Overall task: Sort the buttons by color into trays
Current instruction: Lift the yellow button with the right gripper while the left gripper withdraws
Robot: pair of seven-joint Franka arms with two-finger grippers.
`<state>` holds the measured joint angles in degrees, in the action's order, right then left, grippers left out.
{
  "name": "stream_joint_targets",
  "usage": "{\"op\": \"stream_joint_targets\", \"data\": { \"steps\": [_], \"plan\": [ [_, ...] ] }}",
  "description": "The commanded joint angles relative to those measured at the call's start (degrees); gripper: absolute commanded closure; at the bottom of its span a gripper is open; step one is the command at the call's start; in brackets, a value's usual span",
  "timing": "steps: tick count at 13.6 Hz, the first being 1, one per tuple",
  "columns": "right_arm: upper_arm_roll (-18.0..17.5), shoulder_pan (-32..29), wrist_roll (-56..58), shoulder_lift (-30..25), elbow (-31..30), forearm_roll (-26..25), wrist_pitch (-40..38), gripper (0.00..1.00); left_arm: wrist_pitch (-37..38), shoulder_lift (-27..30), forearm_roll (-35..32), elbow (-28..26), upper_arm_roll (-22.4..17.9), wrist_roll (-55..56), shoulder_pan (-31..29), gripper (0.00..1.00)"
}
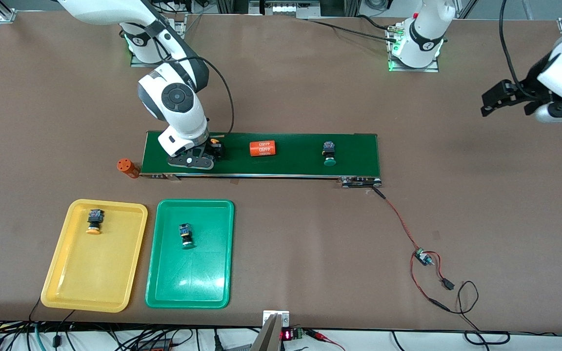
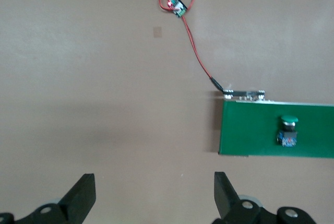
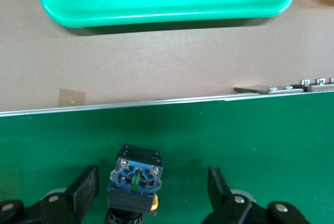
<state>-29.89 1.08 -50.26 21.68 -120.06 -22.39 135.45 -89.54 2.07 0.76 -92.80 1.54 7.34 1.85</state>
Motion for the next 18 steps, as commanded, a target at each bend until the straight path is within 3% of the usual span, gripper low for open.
{"op": "stream_joint_targets", "data": {
  "steps": [1,4,6,11,14,16,18],
  "plan": [
    [-0.52,-0.81,0.6,0.29,-0.35,-0.54,0.86,0.13,-3.68,-2.5,-0.93,2.18,0.22,-1.18,-0.27,0.0],
    [-0.52,-1.16,0.6,0.65,-0.44,-0.54,0.69,0.44,-1.53,-2.42,-0.84,2.54,0.22,-0.75,-0.44,0.0],
    [-0.61,-1.16,0.69,1.0,-0.61,-0.46,0.25,0.5,-1.51,-2.77,-0.84,2.89,0.13,-0.66,-0.44,0.0],
    [-0.61,-1.16,0.77,0.82,-0.44,1.2,-0.01,0.85,-2.04,-2.86,-0.41,3.07,0.13,-1.1,-0.61,0.0],
    [-0.61,-2.21,4.71,-0.75,2.35,5.32,-4.81,0.86,-2.04,-2.95,-0.41,2.98,0.13,-1.27,-2.11,0.0],
    [-0.35,-2.83,12.42,-1.9,8.58,12.07,-12.98,0.86,-2.21,-3.04,-0.49,3.24,0.22,-1.1,-1.94,0.0],
    [-0.08,-4.32,17.8,-2.34,14.56,14.39,-19.15,0.86,-2.74,-3.39,-0.49,3.24,0.31,-1.19,-2.11,0.0]
  ]
}}
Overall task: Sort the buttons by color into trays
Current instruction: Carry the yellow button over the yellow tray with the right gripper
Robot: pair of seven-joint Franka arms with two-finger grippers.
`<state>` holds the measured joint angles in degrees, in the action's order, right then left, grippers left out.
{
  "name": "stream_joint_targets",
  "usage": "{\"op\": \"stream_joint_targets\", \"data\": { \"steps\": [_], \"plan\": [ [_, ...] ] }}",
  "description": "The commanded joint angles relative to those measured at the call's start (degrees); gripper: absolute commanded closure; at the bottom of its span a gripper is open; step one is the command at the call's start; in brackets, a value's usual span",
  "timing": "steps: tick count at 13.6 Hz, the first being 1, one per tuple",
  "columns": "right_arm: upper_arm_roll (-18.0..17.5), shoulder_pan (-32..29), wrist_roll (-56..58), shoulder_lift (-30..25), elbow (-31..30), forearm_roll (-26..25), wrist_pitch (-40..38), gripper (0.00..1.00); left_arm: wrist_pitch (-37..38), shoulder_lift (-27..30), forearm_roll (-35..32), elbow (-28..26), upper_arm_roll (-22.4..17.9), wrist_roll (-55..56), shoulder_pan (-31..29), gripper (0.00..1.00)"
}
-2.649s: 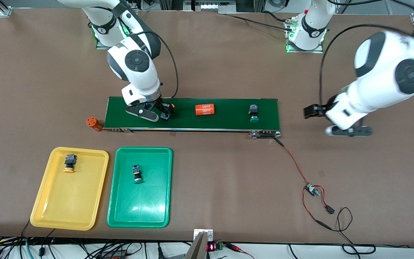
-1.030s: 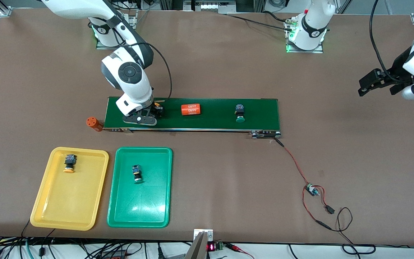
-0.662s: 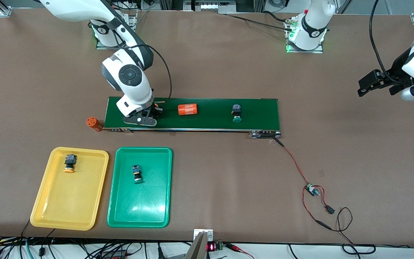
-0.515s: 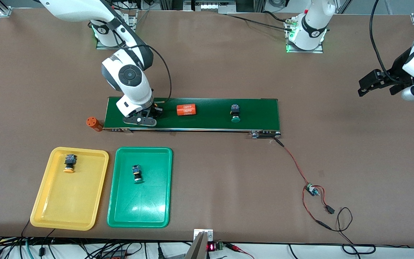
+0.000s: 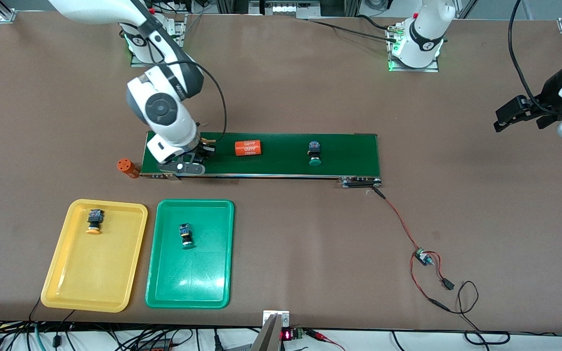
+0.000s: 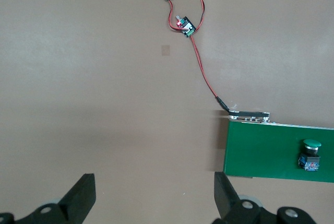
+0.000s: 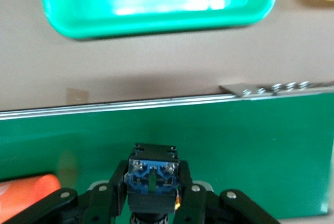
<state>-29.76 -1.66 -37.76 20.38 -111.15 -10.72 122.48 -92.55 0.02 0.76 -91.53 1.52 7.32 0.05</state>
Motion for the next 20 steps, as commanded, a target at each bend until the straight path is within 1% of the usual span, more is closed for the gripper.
{"op": "stream_joint_targets", "data": {
  "steps": [1,4,6,8,10,13,15,16,17,18,19,20],
  "plan": [
    [-0.12,-2.29,6.73,-0.96,8.12,2.72,-8.29,0.86,0.09,-1.43,-0.41,2.06,0.33,-1.17,-0.4,0.0],
    [0.5,-5.88,11.56,-0.08,11.47,2.55,-9.02,0.86,0.0,-1.6,-0.67,2.06,0.24,-1.17,-0.58,0.0],
    [0.85,-7.91,15.16,1.94,14.36,2.02,-9.1,0.86,-0.61,-1.95,-0.49,2.06,0.15,-1.17,-0.66,0.0],
    [3.21,-8.18,18.5,3.87,16.57,1.85,-9.1,0.86,-2.11,-2.22,-0.58,2.06,0.24,-1.17,-0.58,0.0],
    [5.67,-8.45,22.62,5.37,17.37,1.76,-9.02,0.86,-3.25,-2.66,-0.67,2.15,0.15,-1.08,-1.1,0.0],
    [9.01,-8.97,28.08,8.0,19.65,1.76,-8.4,0.86,-3.34,-2.92,-1.02,2.06,0.33,-1.08,-1.28,0.0],
    [9.37,-10.02,29.15,10.02,21.84,1.41,-8.31,0.86,-3.25,-2.92,-0.5,2.06,0.15,-1.17,-1.71,0.0],
    [9.9,-10.29,29.5,11.16,22.9,-0.25,-7.79,0.86,-3.34,-3.1,-0.49,2.32,0.24,-1.17,-1.89,0.0],
    [10.68,-10.38,30.63,12.22,23.69,-2.09,-6.39,0.86,-3.25,-3.36,-0.41,2.33,0.15,-1.08,-2.42,0.0],
    [11.82,-10.73,31.95,13.88,24.39,-2.89,-4.46,0.86,-3.25,-3.45,-0.32,2.5,0.24,-0.99,-3.12,0.0],
    [13.05,-11.17,33.97,15.64,25.1,-2.9,-2.53,0.86,-3.17,-3.54,0.03,2.5,0.24,-0.47,-2.95,0.0],
    [13.24,-11.35,35.38,16.79,25.36,-2.99,-1.12,0.86,-2.82,-3.45,0.12,2.15,0.33,-0.46,-3.3,0.0]
  ]
}}
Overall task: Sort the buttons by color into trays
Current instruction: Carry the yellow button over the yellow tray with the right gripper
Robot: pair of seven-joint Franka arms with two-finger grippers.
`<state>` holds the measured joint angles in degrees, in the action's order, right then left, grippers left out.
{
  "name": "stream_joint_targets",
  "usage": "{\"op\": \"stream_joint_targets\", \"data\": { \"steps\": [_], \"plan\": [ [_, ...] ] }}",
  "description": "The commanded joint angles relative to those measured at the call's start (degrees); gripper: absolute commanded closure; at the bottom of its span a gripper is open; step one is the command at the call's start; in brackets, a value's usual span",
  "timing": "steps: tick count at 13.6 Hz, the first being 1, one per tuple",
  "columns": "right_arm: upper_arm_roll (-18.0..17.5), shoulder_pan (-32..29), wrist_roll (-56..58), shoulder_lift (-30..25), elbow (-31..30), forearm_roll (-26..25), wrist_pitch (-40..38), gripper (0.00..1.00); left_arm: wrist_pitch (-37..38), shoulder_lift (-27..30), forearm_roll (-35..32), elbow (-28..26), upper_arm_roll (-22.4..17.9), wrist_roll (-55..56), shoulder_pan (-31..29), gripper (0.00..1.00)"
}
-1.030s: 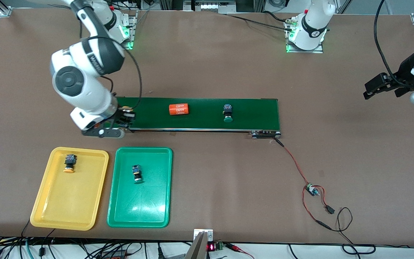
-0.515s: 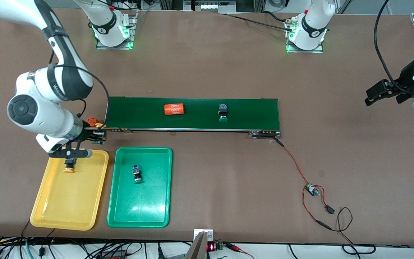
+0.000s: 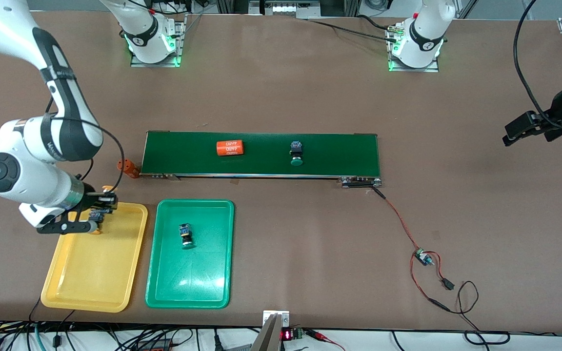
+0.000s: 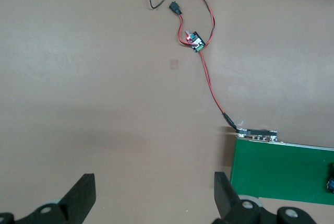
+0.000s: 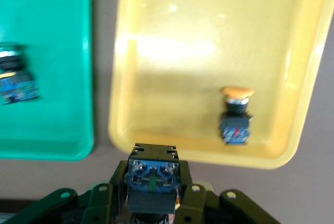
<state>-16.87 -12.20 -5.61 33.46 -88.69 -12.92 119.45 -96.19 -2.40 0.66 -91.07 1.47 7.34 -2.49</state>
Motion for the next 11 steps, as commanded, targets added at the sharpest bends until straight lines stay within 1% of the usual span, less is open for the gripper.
{"op": "stream_joint_targets", "data": {
  "steps": [1,9,11],
  "plan": [
    [0.69,-1.33,4.37,4.41,3.17,-0.71,2.97,0.86,0.82,-1.02,0.22,2.03,0.29,-0.92,-1.02,0.0],
    [0.7,-1.68,5.88,7.23,3.26,-0.71,9.03,0.85,0.47,-1.38,0.57,2.12,0.37,-1.1,-1.2,0.0],
    [1.48,-1.68,5.88,8.02,3.26,-0.88,11.49,0.85,0.47,-1.38,0.66,2.13,0.73,-1.1,-1.2,0.0]
  ]
}}
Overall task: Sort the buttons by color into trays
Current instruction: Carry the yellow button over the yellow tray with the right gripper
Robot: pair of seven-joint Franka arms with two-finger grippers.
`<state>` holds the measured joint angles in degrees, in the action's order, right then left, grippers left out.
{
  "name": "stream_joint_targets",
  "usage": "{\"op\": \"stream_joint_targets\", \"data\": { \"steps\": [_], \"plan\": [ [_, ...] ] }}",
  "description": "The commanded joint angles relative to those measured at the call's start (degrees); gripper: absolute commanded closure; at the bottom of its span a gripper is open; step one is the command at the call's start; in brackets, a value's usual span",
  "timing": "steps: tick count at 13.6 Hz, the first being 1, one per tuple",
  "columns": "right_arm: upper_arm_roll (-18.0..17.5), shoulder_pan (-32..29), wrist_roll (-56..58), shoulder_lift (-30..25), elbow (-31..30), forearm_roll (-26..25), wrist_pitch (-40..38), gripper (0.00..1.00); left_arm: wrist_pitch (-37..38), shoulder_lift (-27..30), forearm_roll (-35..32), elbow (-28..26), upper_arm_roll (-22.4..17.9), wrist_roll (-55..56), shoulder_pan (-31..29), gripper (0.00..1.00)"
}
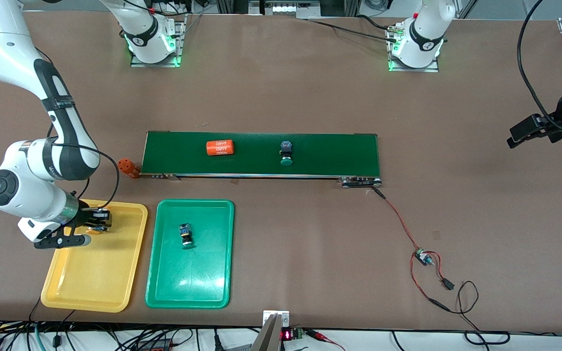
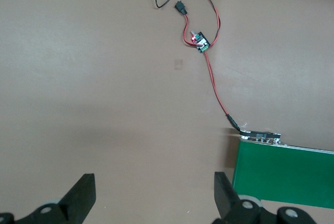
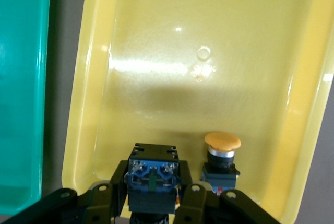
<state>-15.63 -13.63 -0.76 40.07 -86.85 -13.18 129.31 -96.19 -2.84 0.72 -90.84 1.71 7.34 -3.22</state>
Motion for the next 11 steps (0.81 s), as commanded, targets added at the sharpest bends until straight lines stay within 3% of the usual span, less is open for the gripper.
{"op": "stream_joint_targets", "data": {
  "steps": [1,4,7,8,9,11],
  "plan": [
    [0.6,-0.17,0.94,1.59,1.42,-0.62,2.6,0.85,0.65,-0.94,0.94,1.98,0.4,-0.66,-0.56,0.0],
    [1.3,0.1,0.85,3.87,1.42,-0.8,6.9,0.85,0.74,-0.94,1.04,1.98,0.48,-0.84,-0.47,0.0],
    [2.35,0.54,0.59,6.6,1.42,-1.33,10.69,0.79,0.74,-0.94,1.47,2.07,0.23,-1.1,-0.47,0.0],
    [2.36,0.71,0.5,6.6,1.42,-1.33,10.7,0.71,1.0,-0.86,1.48,1.9,0.14,-1.1,-0.73,0.0],
    [2.36,0.71,0.5,6.6,1.42,-1.24,10.7,0.49,1.26,-0.86,1.48,1.72,0.05,-1.1,-0.73,0.0],
    [2.36,0.71,0.41,6.43,1.42,-1.15,10.7,0.27,1.53,-0.94,1.56,1.98,0.05,-1.01,-1.0,0.0]
  ]
}}
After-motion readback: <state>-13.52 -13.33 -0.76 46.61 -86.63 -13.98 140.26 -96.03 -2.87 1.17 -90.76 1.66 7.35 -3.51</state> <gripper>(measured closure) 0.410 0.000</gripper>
